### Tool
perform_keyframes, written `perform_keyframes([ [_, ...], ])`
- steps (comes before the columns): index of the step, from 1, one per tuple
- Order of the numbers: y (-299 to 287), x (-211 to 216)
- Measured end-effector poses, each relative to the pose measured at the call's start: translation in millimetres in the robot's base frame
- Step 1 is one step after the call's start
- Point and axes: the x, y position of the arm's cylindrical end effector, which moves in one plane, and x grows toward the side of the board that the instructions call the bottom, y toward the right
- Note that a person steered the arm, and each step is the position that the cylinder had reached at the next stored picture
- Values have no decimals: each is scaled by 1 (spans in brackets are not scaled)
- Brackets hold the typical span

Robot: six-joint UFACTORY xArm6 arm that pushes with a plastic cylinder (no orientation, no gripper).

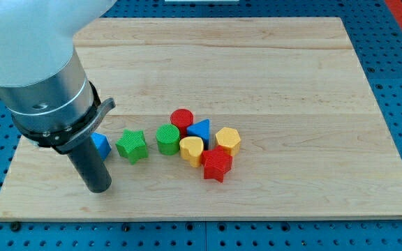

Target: Separate the blue triangle from the red circle

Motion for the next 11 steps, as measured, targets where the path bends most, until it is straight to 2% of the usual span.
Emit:
perform_keyframes([
  [3,32,-28],
  [4,100,-44],
  [5,107,-60],
  [6,160,-85],
  [8,182,-152],
  [9,230,-170],
  [10,263,-171],
  [11,240,-175],
])
